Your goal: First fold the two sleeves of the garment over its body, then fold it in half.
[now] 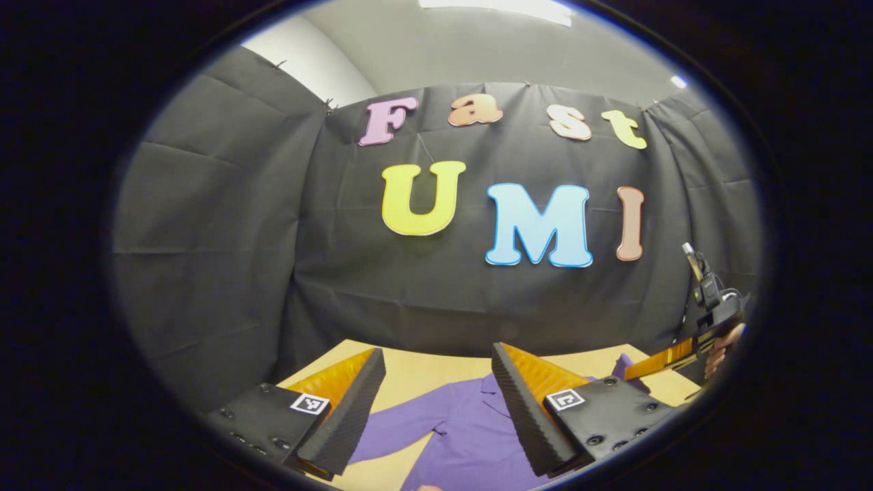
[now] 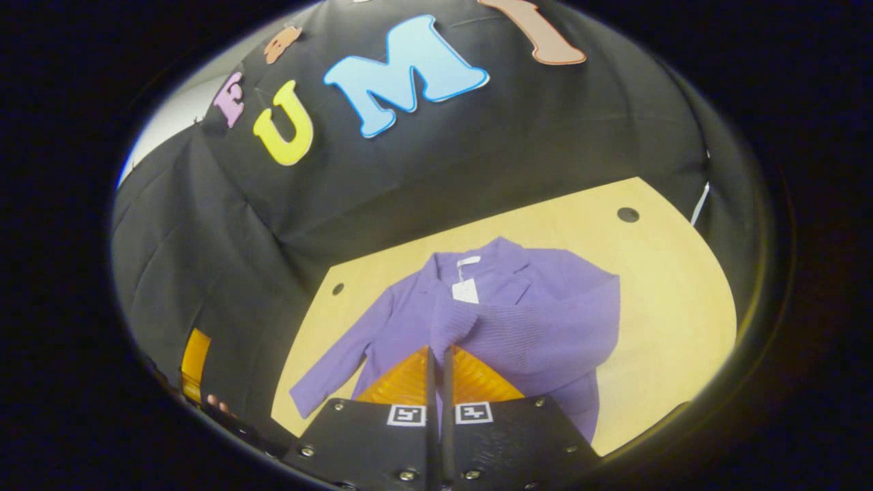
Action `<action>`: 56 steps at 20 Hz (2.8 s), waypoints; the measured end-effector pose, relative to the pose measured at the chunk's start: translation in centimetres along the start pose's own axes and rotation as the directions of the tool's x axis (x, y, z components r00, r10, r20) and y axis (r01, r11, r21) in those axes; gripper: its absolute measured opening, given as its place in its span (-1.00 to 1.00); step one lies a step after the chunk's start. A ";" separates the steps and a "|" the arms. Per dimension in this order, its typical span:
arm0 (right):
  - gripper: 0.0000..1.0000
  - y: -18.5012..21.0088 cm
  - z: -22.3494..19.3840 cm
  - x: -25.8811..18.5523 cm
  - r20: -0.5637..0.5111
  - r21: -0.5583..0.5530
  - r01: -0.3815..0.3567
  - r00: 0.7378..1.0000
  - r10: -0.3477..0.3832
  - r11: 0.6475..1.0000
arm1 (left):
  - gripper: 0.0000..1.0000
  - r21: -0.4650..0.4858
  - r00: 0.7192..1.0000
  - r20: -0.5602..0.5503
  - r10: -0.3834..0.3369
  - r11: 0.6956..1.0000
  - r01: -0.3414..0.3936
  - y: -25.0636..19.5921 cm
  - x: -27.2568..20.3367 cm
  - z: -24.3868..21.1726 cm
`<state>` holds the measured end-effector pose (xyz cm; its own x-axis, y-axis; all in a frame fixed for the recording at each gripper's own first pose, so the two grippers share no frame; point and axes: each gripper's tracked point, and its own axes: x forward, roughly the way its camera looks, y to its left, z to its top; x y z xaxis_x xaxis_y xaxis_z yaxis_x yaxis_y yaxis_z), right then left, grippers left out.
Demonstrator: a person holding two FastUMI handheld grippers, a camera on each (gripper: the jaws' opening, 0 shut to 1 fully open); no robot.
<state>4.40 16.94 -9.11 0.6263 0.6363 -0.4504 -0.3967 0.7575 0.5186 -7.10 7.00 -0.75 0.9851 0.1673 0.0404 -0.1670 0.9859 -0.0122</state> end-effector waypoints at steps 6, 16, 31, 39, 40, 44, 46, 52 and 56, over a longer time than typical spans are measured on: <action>-0.97 3.2 -6.3 0.8 -0.147 -0.091 -0.074 0.987 0.060 0.993 | 1.00 -0.004 1.000 0.006 -0.007 1.000 0.007 -0.2 0.0 0.1; -0.97 3.5 -14.4 4.6 -0.317 -0.174 -0.082 0.948 0.023 0.981 | 1.00 -0.017 1.000 -0.008 0.002 1.000 -0.002 0.7 0.4 -0.7; 0.90 3.0 -14.2 3.6 -0.244 -0.258 -0.020 0.969 -0.045 0.966 | 1.00 -0.041 0.992 -0.111 0.063 0.997 -0.068 2.6 4.3 -4.4; 0.89 2.2 -3.3 -2.1 0.189 -0.268 0.124 0.979 -0.074 0.955 | 1.00 -0.076 0.933 -0.257 0.253 0.957 -0.281 10.7 5.2 -10.2; 0.89 2.0 -1.8 -3.1 0.251 -0.275 0.154 0.964 -0.084 0.949 | 1.00 -0.074 0.916 -0.283 0.286 0.945 -0.318 12.4 5.0 -11.2; 0.88 1.3 2.4 -6.8 0.447 -0.281 0.270 0.886 -0.123 0.921 | 1.00 -0.090 0.843 -0.381 0.381 0.892 -0.443 17.9 4.2 -15.3; 0.89 1.2 3.7 -8.3 0.508 -0.287 0.312 0.851 -0.133 0.906 | 0.99 -0.110 0.791 -0.442 0.424 0.849 -0.517 21.0 3.3 -17.5; 0.88 0.4 3.2 -8.9 0.500 -0.305 0.341 0.852 -0.156 0.889 | 0.99 -0.074 0.621 -0.590 0.517 0.731 -0.679 27.7 0.3 -24.5; 0.88 0.6 3.0 -8.7 0.488 -0.310 0.328 0.860 -0.146 0.892 | 0.99 -0.084 0.541 -0.657 0.525 0.662 -0.745 28.9 -0.6 -26.8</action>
<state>0.68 11.46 -2.71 0.9245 0.3654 -0.1082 -0.3570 0.9298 0.0898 -11.44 35.29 -27.88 0.4726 0.6046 -0.6411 -0.8408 0.5274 -0.1225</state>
